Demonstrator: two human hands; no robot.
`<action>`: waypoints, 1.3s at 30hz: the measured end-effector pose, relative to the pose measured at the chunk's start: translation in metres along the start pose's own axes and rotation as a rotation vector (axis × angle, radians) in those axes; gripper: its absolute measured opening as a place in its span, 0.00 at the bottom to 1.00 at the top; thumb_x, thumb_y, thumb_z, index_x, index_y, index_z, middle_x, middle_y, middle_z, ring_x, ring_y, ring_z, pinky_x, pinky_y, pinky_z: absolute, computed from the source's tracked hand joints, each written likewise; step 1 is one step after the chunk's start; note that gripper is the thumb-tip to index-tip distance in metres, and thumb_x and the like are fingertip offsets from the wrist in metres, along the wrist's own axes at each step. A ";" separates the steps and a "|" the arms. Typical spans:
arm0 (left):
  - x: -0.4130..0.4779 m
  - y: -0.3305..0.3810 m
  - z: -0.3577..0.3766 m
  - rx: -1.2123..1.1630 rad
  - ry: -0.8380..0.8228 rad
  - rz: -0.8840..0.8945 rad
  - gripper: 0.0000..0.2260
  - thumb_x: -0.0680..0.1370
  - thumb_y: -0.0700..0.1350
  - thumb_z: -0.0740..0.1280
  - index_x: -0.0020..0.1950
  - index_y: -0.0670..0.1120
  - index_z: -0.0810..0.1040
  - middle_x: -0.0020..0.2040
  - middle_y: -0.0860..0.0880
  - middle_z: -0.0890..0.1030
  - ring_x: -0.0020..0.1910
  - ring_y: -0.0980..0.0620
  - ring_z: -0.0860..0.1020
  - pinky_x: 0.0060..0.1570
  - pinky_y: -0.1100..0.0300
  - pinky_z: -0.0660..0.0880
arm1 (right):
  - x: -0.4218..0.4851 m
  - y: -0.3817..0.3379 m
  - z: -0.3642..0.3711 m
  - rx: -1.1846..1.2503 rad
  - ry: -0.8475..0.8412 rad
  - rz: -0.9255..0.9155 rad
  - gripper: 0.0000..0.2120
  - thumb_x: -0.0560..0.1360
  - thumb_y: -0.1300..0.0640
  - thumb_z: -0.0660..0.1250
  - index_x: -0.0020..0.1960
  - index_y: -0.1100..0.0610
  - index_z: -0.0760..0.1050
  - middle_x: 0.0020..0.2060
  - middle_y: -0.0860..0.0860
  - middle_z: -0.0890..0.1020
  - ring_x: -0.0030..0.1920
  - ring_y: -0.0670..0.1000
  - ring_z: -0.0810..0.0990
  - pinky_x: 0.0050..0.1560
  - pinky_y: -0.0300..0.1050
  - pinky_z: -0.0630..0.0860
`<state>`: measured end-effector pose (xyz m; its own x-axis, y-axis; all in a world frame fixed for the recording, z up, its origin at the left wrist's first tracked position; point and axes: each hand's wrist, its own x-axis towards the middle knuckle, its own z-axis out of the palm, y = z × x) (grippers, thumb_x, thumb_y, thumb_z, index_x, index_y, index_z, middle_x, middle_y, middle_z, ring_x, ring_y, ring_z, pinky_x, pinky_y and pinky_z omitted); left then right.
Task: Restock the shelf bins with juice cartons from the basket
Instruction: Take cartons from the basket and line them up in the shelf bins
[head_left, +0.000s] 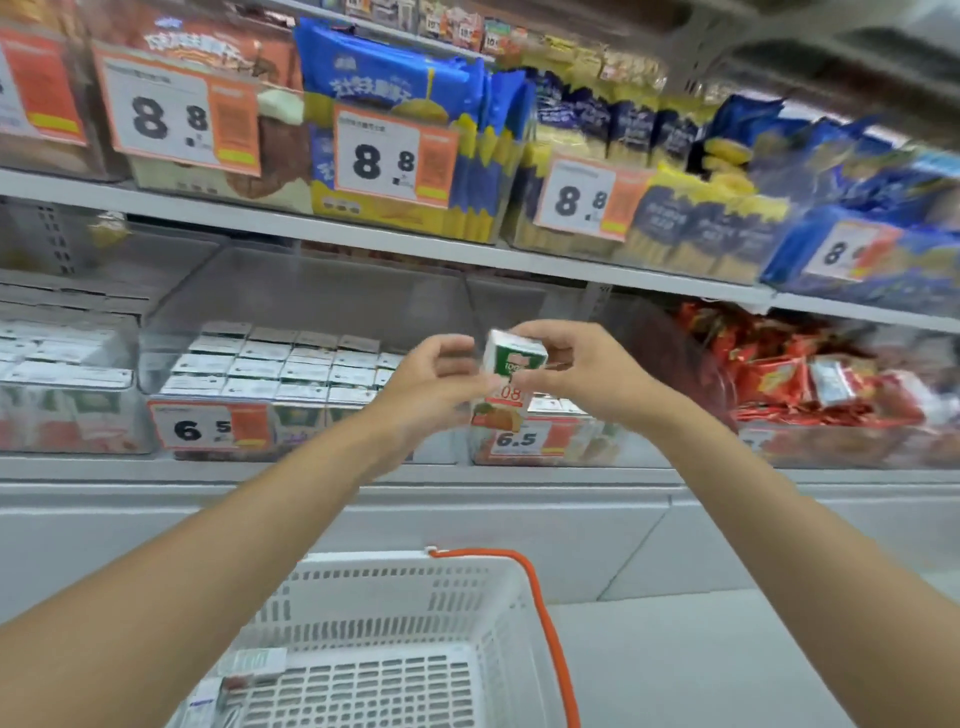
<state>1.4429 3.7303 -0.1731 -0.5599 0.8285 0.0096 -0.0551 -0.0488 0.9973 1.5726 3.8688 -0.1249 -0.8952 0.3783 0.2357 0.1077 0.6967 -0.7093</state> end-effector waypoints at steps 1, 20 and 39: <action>0.010 0.000 0.010 0.171 0.042 0.067 0.23 0.72 0.44 0.75 0.64 0.51 0.72 0.63 0.50 0.76 0.60 0.53 0.76 0.50 0.63 0.75 | -0.006 0.013 -0.016 0.006 0.074 0.022 0.15 0.71 0.67 0.73 0.55 0.55 0.79 0.46 0.50 0.84 0.43 0.45 0.82 0.48 0.42 0.79; 0.096 -0.063 0.028 0.929 -0.029 0.138 0.61 0.64 0.57 0.78 0.75 0.60 0.29 0.78 0.56 0.36 0.78 0.53 0.41 0.73 0.52 0.52 | 0.085 0.228 -0.061 -0.076 0.068 0.482 0.22 0.74 0.69 0.61 0.65 0.56 0.75 0.44 0.44 0.82 0.45 0.42 0.81 0.42 0.33 0.75; -0.041 -0.116 -0.039 0.932 0.204 0.340 0.15 0.69 0.46 0.77 0.51 0.51 0.75 0.46 0.56 0.71 0.43 0.58 0.68 0.45 0.60 0.69 | -0.024 0.077 0.114 -0.099 0.255 -0.054 0.08 0.68 0.64 0.70 0.44 0.55 0.80 0.37 0.47 0.80 0.33 0.43 0.74 0.39 0.35 0.71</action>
<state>1.4398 3.6801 -0.2922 -0.5609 0.7366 0.3778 0.7519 0.2624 0.6048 1.5528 3.8438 -0.2613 -0.7644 0.4713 0.4400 0.1154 0.7714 -0.6258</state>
